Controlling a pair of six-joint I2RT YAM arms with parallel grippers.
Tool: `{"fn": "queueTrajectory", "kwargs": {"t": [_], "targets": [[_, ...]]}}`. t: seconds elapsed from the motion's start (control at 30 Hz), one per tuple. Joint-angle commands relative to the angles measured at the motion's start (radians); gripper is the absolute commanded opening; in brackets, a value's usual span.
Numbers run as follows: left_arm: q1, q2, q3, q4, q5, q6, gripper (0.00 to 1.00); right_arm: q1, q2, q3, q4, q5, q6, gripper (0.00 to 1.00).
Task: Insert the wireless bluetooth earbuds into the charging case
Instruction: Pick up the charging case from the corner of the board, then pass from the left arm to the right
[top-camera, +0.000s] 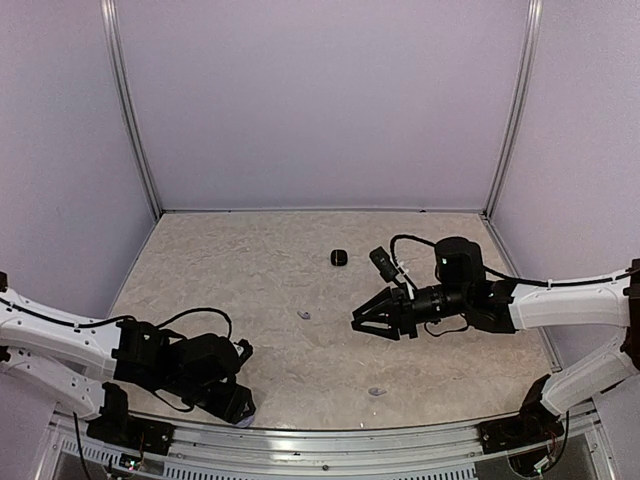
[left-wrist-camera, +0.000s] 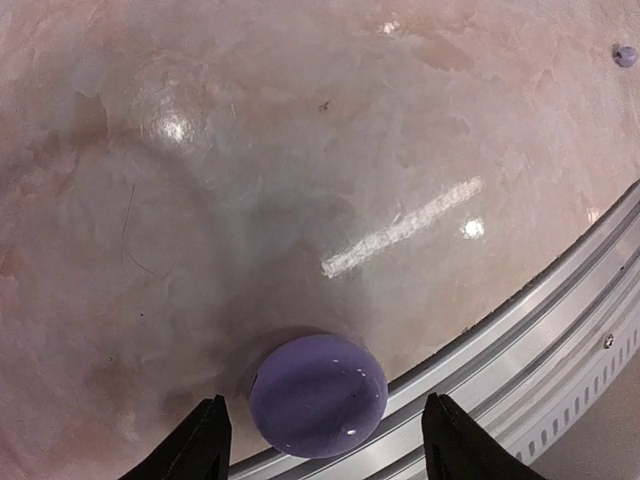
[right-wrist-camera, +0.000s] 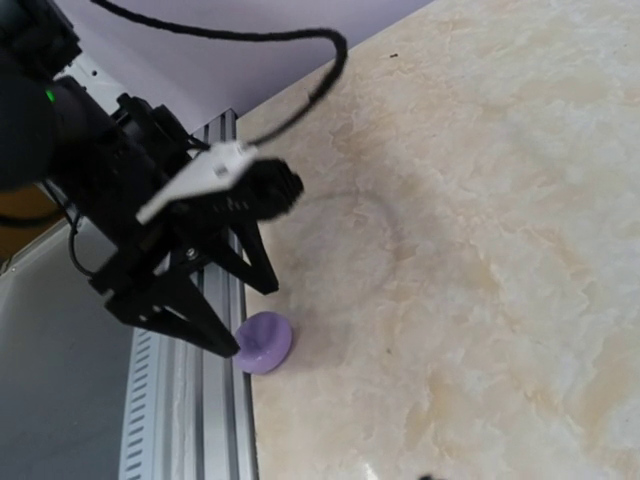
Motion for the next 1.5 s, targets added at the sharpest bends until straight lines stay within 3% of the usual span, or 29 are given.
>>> {"fn": "queueTrajectory", "kwargs": {"t": [0.0, 0.33, 0.7, 1.0, 1.23, 1.47], "targets": [[-0.007, 0.042, -0.015, -0.029, 0.023, -0.016, 0.66, -0.011, 0.016, -0.006, 0.028, -0.017, -0.006, 0.42], [-0.032, 0.147, -0.004, 0.01, 0.029, 0.02, 0.63, -0.017, 0.029, -0.009, 0.033, -0.027, -0.009, 0.42], [0.011, 0.26, 0.095, 0.098, 0.028, 0.185, 0.41, -0.025, 0.013, -0.026, 0.036, -0.025, -0.055, 0.42], [0.113, 0.227, 0.222, 0.216, 0.4, 0.471, 0.37, 0.003, -0.13, -0.088, 0.047, 0.037, -0.263, 0.41], [0.109, 0.239, 0.301, 0.227, 0.682, 0.566, 0.36, 0.183, -0.192, -0.117, 0.037, 0.111, -0.444, 0.41], [0.115, 0.262, 0.376, 0.185, 0.846, 0.636, 0.36, 0.339, -0.246, -0.126, 0.014, 0.176, -0.532, 0.41]]}}
